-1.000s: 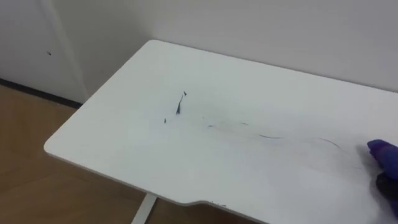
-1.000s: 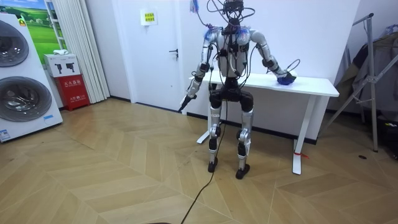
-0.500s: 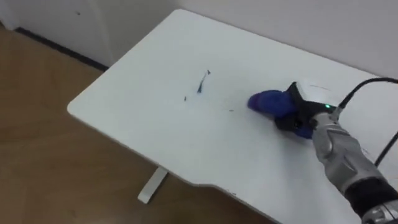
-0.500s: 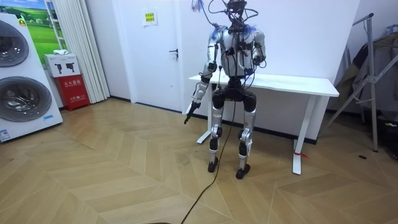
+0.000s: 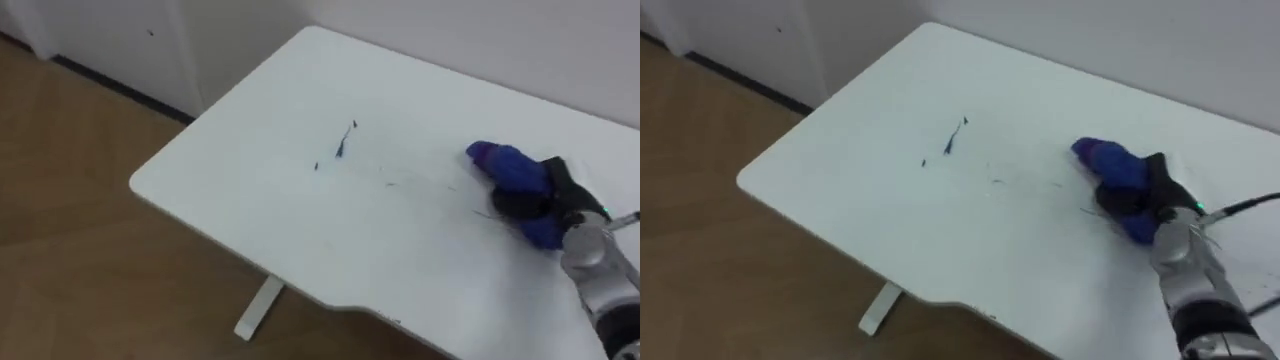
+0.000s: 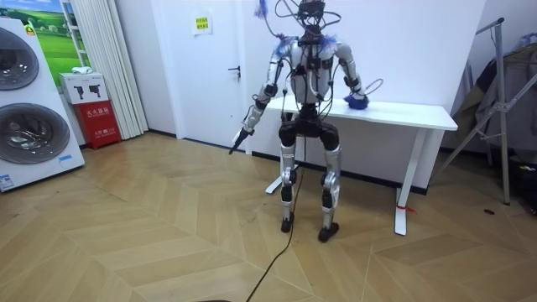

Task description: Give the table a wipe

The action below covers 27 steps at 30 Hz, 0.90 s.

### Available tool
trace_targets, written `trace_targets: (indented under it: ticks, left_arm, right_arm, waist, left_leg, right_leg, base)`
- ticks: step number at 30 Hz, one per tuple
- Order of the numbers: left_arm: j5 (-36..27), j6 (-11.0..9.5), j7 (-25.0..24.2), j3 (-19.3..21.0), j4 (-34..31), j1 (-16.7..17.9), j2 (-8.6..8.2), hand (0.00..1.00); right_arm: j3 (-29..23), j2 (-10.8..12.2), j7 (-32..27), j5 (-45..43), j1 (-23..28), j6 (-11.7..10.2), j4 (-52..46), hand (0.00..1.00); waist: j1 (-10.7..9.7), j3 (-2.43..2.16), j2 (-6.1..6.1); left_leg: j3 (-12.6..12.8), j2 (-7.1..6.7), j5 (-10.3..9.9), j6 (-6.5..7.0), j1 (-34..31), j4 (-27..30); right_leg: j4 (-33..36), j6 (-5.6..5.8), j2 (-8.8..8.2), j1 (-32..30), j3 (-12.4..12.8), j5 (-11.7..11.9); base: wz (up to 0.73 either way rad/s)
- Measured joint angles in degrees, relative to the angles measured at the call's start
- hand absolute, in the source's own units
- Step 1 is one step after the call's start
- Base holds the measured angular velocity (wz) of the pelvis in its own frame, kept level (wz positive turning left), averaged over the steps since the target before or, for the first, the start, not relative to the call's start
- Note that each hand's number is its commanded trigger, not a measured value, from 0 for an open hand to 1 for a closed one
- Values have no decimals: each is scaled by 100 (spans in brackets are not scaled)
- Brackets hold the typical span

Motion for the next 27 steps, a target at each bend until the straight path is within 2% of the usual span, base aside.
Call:
trace_targets:
  ticks: [1, 2, 3, 4, 5, 7, 8, 9, 10, 12, 13, 14, 15, 16, 17, 18, 19, 20, 21, 22, 23, 24, 26, 27]
  left_arm:
    - [-1, -23, 41, 26, -12, -24, 15, 0]
    - [-2, -84, 63, 57, -33, -95, 29, 0]
    - [-3, -140, 59, 83, -29, -126, 51, 0]
    - [-3, -178, 61, 96, -16, -131, 65, 0]
    - [-9, -242, 65, 83, 10, -215, 120, 0]
    - [-13, -349, 68, 3, 4, -369, 246, 0]
    - [-33, -351, 72, -96, -7, -454, 348, 0]
    - [-71, -357, 92, -156, -35, -453, 406, 0]
    - [-101, -357, 104, -163, -32, -451, 411, 0]
    - [-292, -353, 184, -188, -33, -384, 340, 0]
    - [-369, -353, 196, -227, -32, -368, 314, 0]
    - [-459, -353, 218, -281, -19, -373, 237, 0]
    - [-460, -342, 260, -366, 46, -385, 3, 0]
    - [-460, -348, 258, -406, 56, -387, -105, 0]
    - [-457, -353, 254, -498, 93, -437, -339, 0]
    - [-465, -385, 254, -578, 94, -399, -500, 0]
    - [-452, -391, 248, -622, 94, -380, -541, 0]
    - [-436, -397, 247, -630, 92, -398, -563, 0]
    - [-450, -367, 249, -630, 93, -393, -557, 0]
    - [-457, -343, 248, -631, 103, -372, -556, 0]
    - [-469, -284, 240, -650, 181, -335, -560, 0]
    - [-474, -225, 191, -659, 198, -247, -558, 0]
    - [-491, -148, 143, -652, 192, -84, -532, 0]
    - [-520, -61, 140, -641, 195, 38, -518, 0]
  right_arm:
    - [-117, -39, -58, 113, 122, 0, 90, 100]
    - [-238, -81, -181, 355, 290, 4, 230, 100]
    - [-261, -78, -214, 506, 422, 4, 245, 100]
    - [-269, -78, -213, 561, 480, -3, 245, 100]
    - [-280, -72, -212, 667, 588, -15, 245, 100]
    - [-274, -55, -191, 707, 698, -30, 235, 100]
    - [-254, -19, -176, 698, 780, -30, 196, 100]
    - [-228, 68, -132, 697, 811, -31, 141, 100]
    - [-203, 115, -107, 695, 818, -34, 78, 100]
    - [258, 223, 32, 344, 795, -30, -543, 100]
    - [393, 239, 67, 171, 784, -16, -752, 100]
    - [642, 292, 111, -241, 719, 17, -1145, 100]
    - [932, 321, 135, -752, 531, 80, -1497, 100]
    - [1065, 341, 143, -1051, 444, 141, -1686, 100]
    - [1305, 359, 204, -1537, 216, 217, -1907, 100]
    - [1567, 428, 338, -1968, -74, 492, -2141, 100]
    - [1699, 467, 384, -2189, -231, 601, -2223, 100]
    - [1946, 514, 506, -2548, -533, 713, -2278, 100]
    - [2162, 559, 674, -2758, -893, 781, -2278, 100]
    - [2240, 594, 745, -2817, -1060, 785, -2281, 100]
    - [2283, 657, 836, -2984, -1322, 755, -2284, 100]
    - [2287, 667, 868, -3185, -1501, 694, -2292, 100]
    - [2275, 660, 852, -3225, -1630, 678, -2290, 100]
    - [2265, 633, 791, -3183, -1626, 687, -2206, 100]
  waist:
    - [-46, -14, -12]
    - [-71, -27, -17]
    - [-93, -28, -34]
    - [-119, -23, -47]
    - [-183, -37, -77]
    - [-297, -33, -129]
    - [-352, -20, -184]
    - [-327, -14, -229]
    - [-301, -13, -229]
    - [-140, 7, -240]
    - [-128, 19, -244]
    - [-81, 32, -248]
    - [-28, 57, -109]
    - [-22, 69, -123]
    - [37, 96, -79]
    - [97, 118, -93]
    - [115, 141, -93]
    - [178, 163, -62]
    - [280, 241, -82]
    - [372, 271, -73]
    - [553, 280, -46]
    - [800, 280, 16]
    - [1029, 250, 29]
    - [1052, 247, 27]
  left_leg:
    - [74, 55, -33, -4, -13, 67]
    - [269, 217, -93, -44, -49, 166]
    - [341, 377, -128, -99, -91, 251]
    - [327, 442, -150, -135, -134, 324]
    - [288, 581, -193, -199, -264, 466]
    - [133, 765, -263, -327, -464, 702]
    - [13, 845, -279, -427, -487, 791]
    - [24, 966, -298, -553, -428, 812]
    - [40, 1039, -307, -623, -389, 838]
    - [204, 1389, -319, -973, -237, 907]
    - [202, 1466, -297, -1074, -221, 906]
    - [284, 1582, -248, -1287, -189, 895]
    - [289, 1839, -183, -1453, -170, 838]
    - [280, 1876, -136, -1442, -161, 744]
    - [264, 1863, -16, -1379, -168, 639]
    - [275, 1721, 23, -1337, -264, 674]
    - [277, 1630, 10, -1313, -352, 765]
    - [259, 1427, -44, -1209, -468, 885]
    - [222, 1189, -113, -1080, -524, 941]
    - [158, 1090, -123, -1031, -511, 927]
    - [102, 944, -129, -918, -439, 789]
    - [-29, 846, -115, -886, -332, 609]
    - [-99, 784, -30, -915, -214, 295]
    - [-186, 732, 29, -925, -154, 126]
  right_leg:
    - [170, 10, -146, -10, 7, -12]
    - [348, 15, -398, -37, 78, -8]
    - [308, 52, -567, -96, 260, 18]
    - [202, 68, -633, -114, 325, 32]
    - [-76, 111, -744, -69, 350, 111]
    - [-603, 118, -758, 89, 299, 364]
    - [-914, 157, -744, 250, 174, 556]
    - [-1122, 169, -696, 400, 148, 746]
    - [-1176, 169, -632, 419, 171, 821]
    - [-1166, 177, -274, 350, 322, 899]
    - [-1124, 174, -156, 344, 314, 900]
    - [-924, 308, -6, 250, 108, 687]
    - [-551, 296, 167, 38, 21, 405]
    - [-370, 213, 186, -137, 41, 220]
    - [-89, 93, 257, -418, 130, 25]
    - [66, 13, 269, -648, 182, -135]
    - [83, -29, 294, -717, 196, -156]
    - [58, -127, 390, -758, 242, -144]
    - [3, -207, 482, -750, 273, -137]
    - [-63, -238, 534, -729, 291, -104]
    - [-276, -269, 699, -675, 348, 22]
    - [-479, -285, 809, -614, 374, 122]
    - [-659, -286, 848, -552, 386, 198]
    - [-756, -280, 835, -464, 334, 219]
  base:
    - [0]
    - [-30]
    - [-40]
    - [-32]
    - [0]
    - [21]
    - [18]
    - [5]
    - [-32]
    - [-52]
    - [-46]
    - [-54]
    - [-57]
    - [-56]
    - [-41]
    - [-35]
    - [-16]
    - [4]
    - [0]
    - [-20]
    - [-38]
    - [-42]
    - [-4]
    - [30]
